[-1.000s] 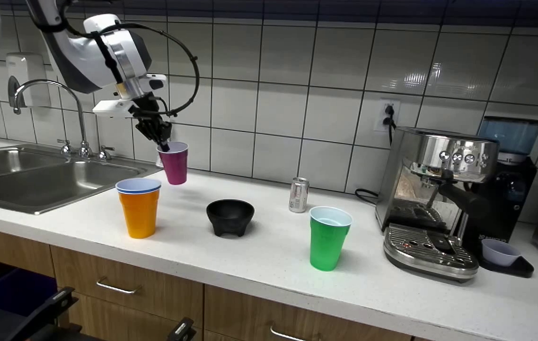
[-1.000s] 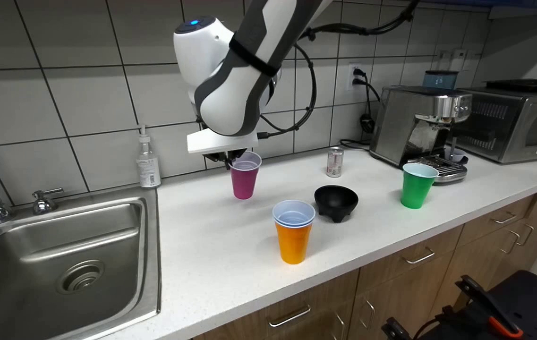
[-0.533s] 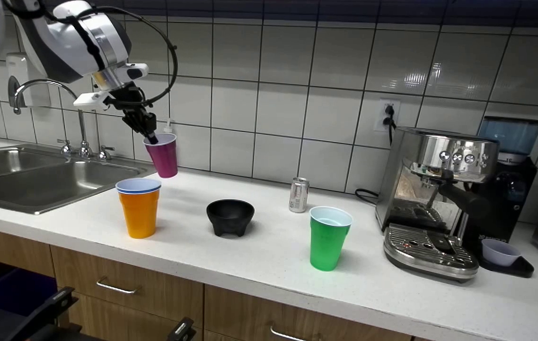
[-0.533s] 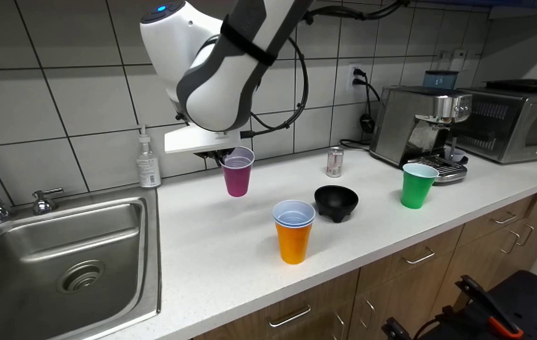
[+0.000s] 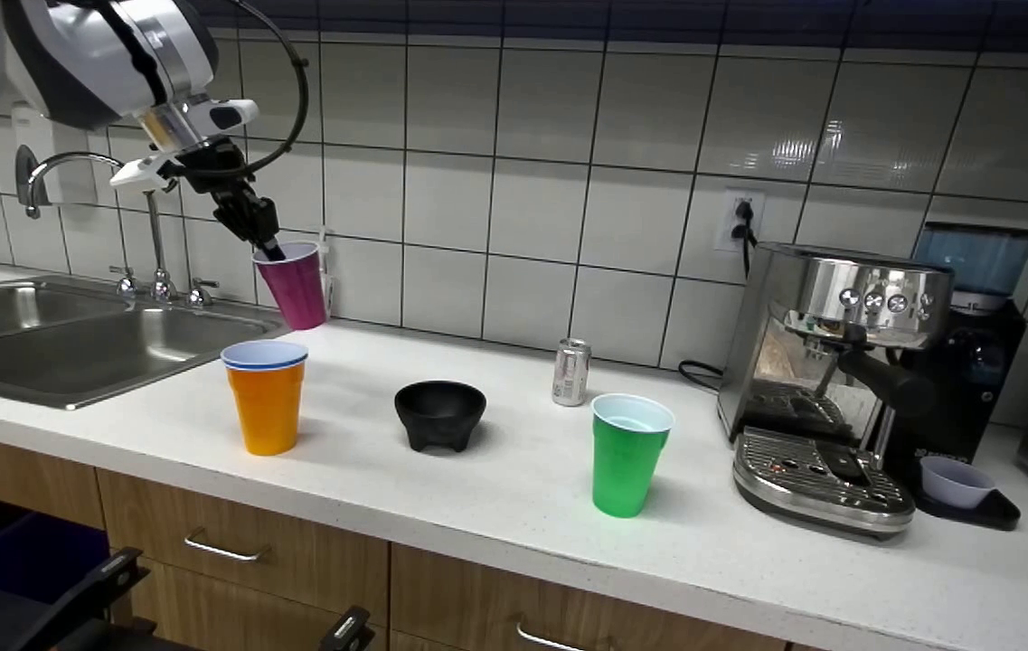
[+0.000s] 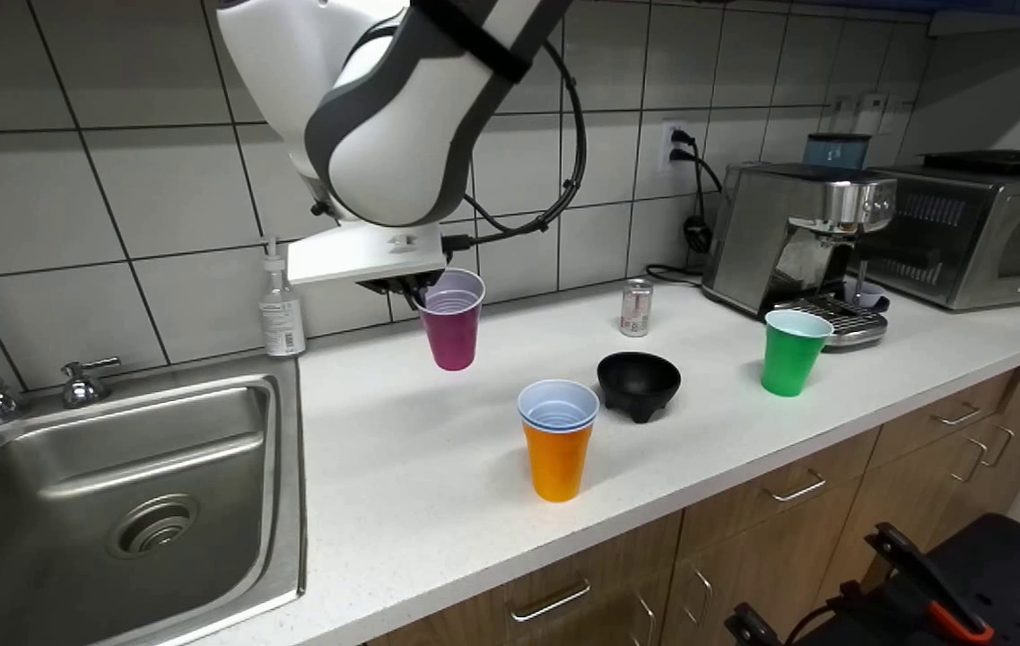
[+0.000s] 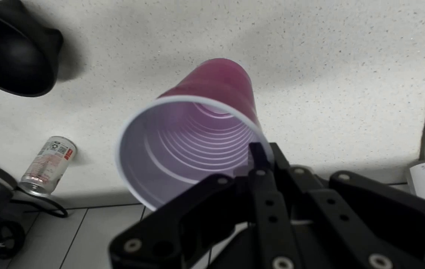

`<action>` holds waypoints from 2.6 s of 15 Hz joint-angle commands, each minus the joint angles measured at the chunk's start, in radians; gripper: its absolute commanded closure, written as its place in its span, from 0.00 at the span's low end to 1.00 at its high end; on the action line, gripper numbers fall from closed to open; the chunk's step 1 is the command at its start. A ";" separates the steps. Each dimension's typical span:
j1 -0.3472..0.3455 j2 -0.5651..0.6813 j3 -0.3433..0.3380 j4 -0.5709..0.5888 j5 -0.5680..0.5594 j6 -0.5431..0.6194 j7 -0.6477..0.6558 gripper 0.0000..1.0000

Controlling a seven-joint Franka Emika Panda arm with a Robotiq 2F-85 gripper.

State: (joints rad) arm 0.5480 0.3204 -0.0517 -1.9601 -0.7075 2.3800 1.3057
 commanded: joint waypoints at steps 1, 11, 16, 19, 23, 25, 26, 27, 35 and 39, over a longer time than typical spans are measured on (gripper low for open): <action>-0.063 -0.066 0.076 -0.044 -0.007 -0.058 0.015 0.99; -0.156 -0.154 0.175 -0.091 0.075 -0.129 -0.065 0.99; -0.175 -0.202 0.199 -0.120 0.136 -0.167 -0.098 0.99; -0.186 -0.230 0.205 -0.138 0.161 -0.202 -0.112 0.99; -0.198 -0.261 0.212 -0.162 0.182 -0.237 -0.123 0.99; -0.204 -0.272 0.218 -0.178 0.187 -0.254 -0.137 0.99; -0.207 -0.276 0.220 -0.186 0.192 -0.259 -0.145 0.99; -0.210 -0.281 0.222 -0.195 0.199 -0.259 -0.152 0.99; -0.225 -0.324 0.234 -0.282 0.223 -0.236 -0.171 0.99; -0.233 -0.342 0.240 -0.313 0.247 -0.230 -0.190 0.99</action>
State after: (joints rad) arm 0.3513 0.0302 0.1585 -2.2272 -0.4938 2.1446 1.1631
